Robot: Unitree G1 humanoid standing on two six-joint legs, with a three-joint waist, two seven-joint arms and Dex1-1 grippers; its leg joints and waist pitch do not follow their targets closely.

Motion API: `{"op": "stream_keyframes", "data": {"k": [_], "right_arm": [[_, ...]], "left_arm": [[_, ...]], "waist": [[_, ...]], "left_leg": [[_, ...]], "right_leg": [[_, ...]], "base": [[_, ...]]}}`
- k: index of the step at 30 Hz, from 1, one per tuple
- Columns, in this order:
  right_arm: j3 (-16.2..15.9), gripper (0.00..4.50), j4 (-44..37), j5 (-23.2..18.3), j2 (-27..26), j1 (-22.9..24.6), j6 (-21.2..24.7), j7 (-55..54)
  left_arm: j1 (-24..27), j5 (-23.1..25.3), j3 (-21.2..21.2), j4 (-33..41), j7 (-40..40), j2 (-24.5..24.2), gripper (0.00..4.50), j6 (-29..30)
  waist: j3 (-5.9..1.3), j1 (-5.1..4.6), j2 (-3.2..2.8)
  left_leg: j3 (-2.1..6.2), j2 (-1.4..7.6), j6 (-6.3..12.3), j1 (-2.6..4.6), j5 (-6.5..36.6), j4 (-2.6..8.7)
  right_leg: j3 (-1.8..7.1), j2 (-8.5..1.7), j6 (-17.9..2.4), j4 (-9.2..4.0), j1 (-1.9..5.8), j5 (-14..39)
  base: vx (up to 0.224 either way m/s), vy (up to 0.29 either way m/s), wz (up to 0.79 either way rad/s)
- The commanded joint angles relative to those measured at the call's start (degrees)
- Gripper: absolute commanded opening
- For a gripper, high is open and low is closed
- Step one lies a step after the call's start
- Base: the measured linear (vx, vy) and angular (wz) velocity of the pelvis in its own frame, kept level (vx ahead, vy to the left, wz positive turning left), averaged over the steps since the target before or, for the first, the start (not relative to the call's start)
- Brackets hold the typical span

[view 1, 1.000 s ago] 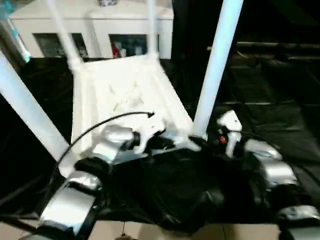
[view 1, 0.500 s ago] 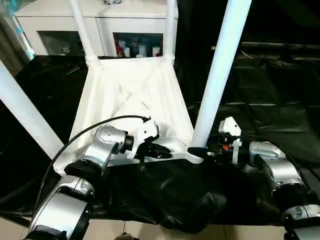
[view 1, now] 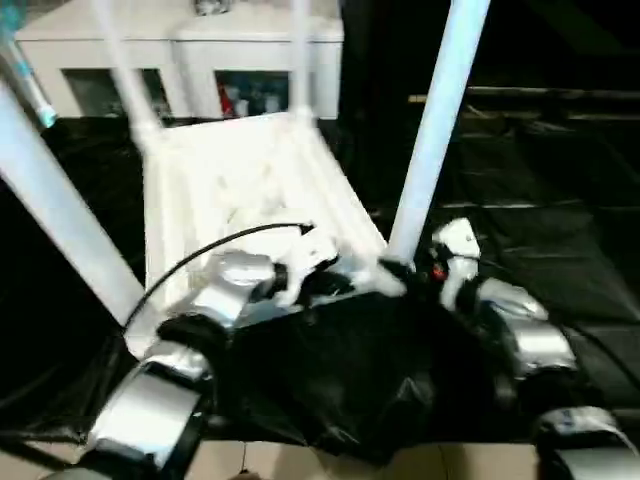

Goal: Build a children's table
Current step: Rotate leg to tighten

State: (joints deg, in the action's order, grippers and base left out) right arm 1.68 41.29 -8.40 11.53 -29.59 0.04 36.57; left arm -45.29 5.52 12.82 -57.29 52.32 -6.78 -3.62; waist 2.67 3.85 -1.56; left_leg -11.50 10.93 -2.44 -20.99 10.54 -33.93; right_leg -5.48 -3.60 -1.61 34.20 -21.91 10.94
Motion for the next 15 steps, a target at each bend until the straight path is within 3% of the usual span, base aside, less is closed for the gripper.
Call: {"op": "stream_keyframes", "data": {"k": [1, 3, 6, 7, 8, 15], "right_arm": [[-0.24, 2.16, 4.21, 1.27, -3.57, 0.46, 3.68, -8.73], [-0.48, 2.12, 5.12, 2.56, -5.40, -0.24, 3.55, -12.65], [-2.83, 2.12, 5.13, 4.29, -7.67, -0.94, 2.13, -12.19], [-4.41, 2.12, 4.35, 5.39, -7.62, -0.69, 1.01, -10.34], [-6.19, 2.41, 3.06, 6.61, -7.17, -0.39, -0.64, -8.05], [-5.17, 3.16, 0.88, 3.76, -3.68, -0.17, -2.28, -0.46]], "left_arm": [[-2.39, -0.21, -1.65, -0.85, -6.57, 2.84, 0.00, 0.73], [-3.29, 0.13, -1.66, -2.00, -9.16, 4.37, 0.00, 0.78], [-4.08, 0.53, -1.20, -3.12, -10.99, 6.57, 0.00, 0.53], [-4.09, 0.61, -0.94, -3.17, -10.73, 6.89, 0.00, 0.22], [-3.90, 0.52, -0.45, -2.94, -9.21, 7.22, 0.00, -0.22], [-3.25, 0.48, 0.40, -3.12, -2.92, 5.45, 0.00, -2.10]], "waist": [[-3.30, -0.18, 0.47], [-3.33, -0.61, 0.55], [-3.45, -0.66, 0.09], [-3.50, -0.66, 0.32], [-3.51, -0.60, 0.10], [-3.60, -0.58, 0.36]], "left_leg": [[1.89, 2.96, 2.38, 0.91, 11.31, 4.00], [1.83, 2.85, 2.46, 0.80, 11.02, 3.96], [1.78, 2.69, 3.10, 0.72, 10.68, 3.78], [1.71, 2.68, 3.63, 0.58, 10.33, 3.71], [1.77, 2.73, 4.00, 0.54, 10.01, 3.73], [1.65, 2.83, 5.67, 0.51, 9.34, 3.59]], "right_leg": [[3.46, -5.94, -9.90, -5.21, 2.13, 18.14], [3.42, -5.71, -10.29, -5.10, 2.15, 16.46], [3.47, -5.81, -10.77, -5.07, 2.34, 14.55], [3.48, -5.78, -10.81, -5.03, 2.47, 13.57], [3.44, -5.80, -10.95, -4.92, 2.49, 13.07], [3.42, -5.75, -11.70, -4.75, 2.68, 11.24]], "base": [[0.000, 0.000, 0.00], [0.000, 0.000, 0.00], [0.000, 0.000, 0.00], [0.000, 0.000, 0.00], [0.000, 0.000, 0.00], [0.000, 0.000, 0.00]]}}
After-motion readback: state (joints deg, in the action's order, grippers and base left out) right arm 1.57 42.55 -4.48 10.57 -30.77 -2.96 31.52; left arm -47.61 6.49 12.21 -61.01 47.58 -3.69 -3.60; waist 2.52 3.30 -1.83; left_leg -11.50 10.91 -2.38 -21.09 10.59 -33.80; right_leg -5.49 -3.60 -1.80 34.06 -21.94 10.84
